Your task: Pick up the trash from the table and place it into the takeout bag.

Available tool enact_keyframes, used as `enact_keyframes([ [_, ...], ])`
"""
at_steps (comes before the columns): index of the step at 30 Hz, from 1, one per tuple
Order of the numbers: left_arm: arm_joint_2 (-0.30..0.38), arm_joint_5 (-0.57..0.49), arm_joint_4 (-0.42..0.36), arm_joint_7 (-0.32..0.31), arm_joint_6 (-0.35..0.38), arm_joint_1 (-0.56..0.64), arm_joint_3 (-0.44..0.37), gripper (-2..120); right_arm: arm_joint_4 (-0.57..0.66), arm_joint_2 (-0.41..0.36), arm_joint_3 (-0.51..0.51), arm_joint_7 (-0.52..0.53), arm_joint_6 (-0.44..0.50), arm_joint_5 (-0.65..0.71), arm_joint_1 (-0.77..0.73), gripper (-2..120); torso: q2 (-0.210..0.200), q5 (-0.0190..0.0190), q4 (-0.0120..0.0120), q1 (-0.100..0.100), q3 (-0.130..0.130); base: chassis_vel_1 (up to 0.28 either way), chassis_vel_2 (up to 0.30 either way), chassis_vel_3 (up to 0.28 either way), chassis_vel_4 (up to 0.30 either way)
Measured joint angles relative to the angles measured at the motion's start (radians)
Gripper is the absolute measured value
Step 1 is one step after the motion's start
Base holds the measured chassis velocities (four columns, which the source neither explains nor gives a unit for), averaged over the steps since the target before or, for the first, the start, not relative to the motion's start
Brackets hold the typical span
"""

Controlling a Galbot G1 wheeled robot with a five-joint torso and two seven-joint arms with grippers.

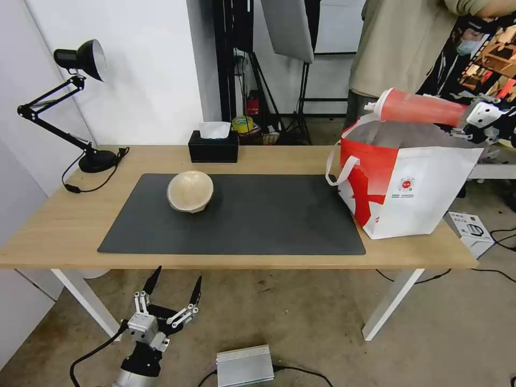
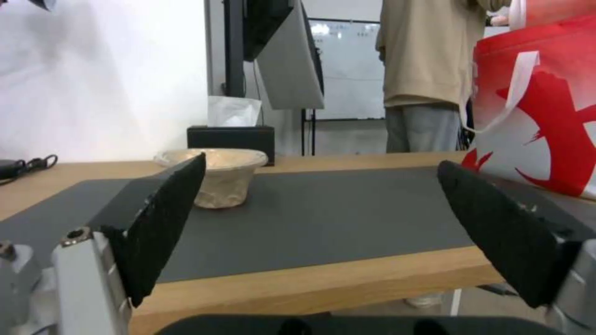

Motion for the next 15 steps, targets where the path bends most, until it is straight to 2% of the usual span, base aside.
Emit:
enact_keyframes([
  [13, 0.003, 0.004, 0.001, 0.002, 0.001, 0.0, 0.006, 100, -0.018, 0.012, 0.001, 0.009, 0.006, -0.01, -0.024, 49, 0.0, 0.0, 0.0, 0.0, 0.0, 0.0, 0.0, 0.0, 0.0],
  [15, 0.004, 0.005, 0.002, 0.003, 0.002, -0.003, 0.008, 100, -0.016, 0.011, 0.001, 0.016, 0.006, -0.012, -0.03, 56, 0.0, 0.0, 0.0, 0.0, 0.0, 0.0, 0.0, 0.0, 0.0],
])
